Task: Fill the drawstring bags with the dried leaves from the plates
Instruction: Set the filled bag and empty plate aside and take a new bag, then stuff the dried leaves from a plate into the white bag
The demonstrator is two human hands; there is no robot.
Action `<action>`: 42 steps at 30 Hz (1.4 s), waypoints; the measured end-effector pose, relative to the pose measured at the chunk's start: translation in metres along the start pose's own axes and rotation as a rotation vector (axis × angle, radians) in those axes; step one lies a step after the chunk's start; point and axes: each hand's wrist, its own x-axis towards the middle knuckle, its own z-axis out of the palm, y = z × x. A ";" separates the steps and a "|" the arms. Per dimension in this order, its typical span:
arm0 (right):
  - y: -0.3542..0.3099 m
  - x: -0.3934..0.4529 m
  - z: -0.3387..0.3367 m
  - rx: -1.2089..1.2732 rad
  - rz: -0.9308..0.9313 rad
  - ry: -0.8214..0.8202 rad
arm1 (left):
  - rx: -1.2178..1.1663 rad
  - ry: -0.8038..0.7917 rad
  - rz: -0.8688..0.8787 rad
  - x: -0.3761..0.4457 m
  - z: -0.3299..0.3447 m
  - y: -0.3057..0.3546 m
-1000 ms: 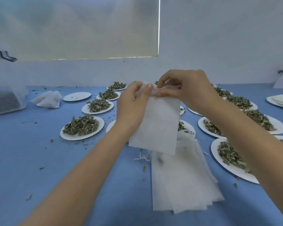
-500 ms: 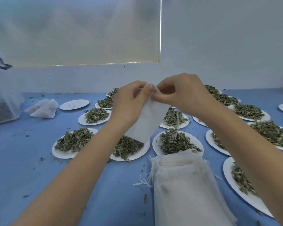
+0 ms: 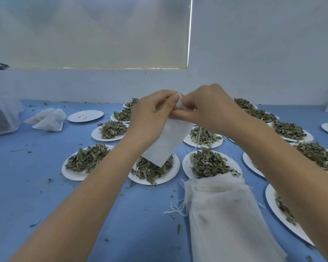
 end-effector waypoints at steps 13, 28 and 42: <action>-0.008 0.013 0.024 -0.012 -0.182 0.040 | -0.009 0.038 -0.172 -0.001 -0.018 -0.018; -0.013 0.018 0.056 1.624 0.398 -0.505 | 0.811 -0.162 0.206 -0.025 -0.024 -0.042; -0.111 0.066 0.122 1.629 0.357 -0.753 | 0.933 -0.085 0.072 -0.063 -0.136 -0.077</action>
